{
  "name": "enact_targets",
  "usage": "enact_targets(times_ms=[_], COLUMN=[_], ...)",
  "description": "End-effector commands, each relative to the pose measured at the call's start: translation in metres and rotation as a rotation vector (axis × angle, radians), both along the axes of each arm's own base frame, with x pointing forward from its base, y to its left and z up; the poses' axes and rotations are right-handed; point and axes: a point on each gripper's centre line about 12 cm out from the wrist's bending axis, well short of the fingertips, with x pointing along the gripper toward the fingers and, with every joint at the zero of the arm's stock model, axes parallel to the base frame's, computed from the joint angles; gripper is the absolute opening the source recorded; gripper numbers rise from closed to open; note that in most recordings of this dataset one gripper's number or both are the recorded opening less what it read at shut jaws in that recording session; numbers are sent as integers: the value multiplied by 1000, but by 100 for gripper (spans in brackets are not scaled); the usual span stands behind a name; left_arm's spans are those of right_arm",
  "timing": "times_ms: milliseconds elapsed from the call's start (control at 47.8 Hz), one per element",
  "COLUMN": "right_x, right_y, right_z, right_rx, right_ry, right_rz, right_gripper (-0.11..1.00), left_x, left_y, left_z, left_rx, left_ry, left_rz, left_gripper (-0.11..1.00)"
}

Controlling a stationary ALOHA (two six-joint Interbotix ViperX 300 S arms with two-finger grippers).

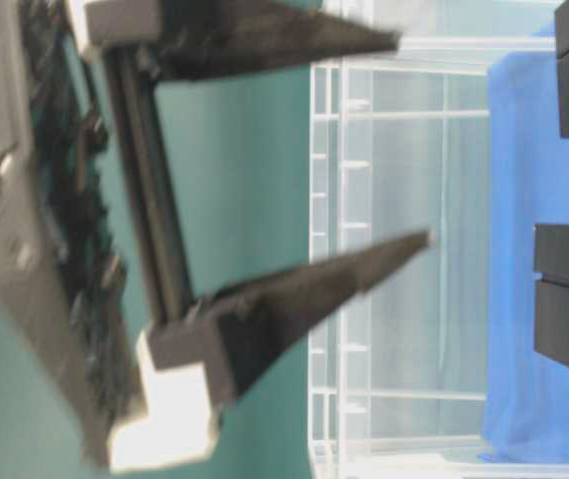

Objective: Take the box out of the case with the left arm.

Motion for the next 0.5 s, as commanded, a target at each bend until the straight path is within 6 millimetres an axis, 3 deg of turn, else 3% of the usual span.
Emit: enact_targets(times_ms=[0, 188, 482], right_x=[0, 0, -4], right_y=[0, 0, 0], right_z=[3, 3, 2], right_rx=[0, 0, 1], right_ry=[-9, -6, 24], right_rz=[-3, -4, -9], right_gripper=[0, 0, 0], left_x=[-21, -68, -158], left_y=[-4, -2, 9], left_z=[28, 32, 39], left_rx=[-12, -13, -24], left_ry=[-42, -8, 7], left_rz=[-14, -1, 19], left_gripper=[82, 82, 82])
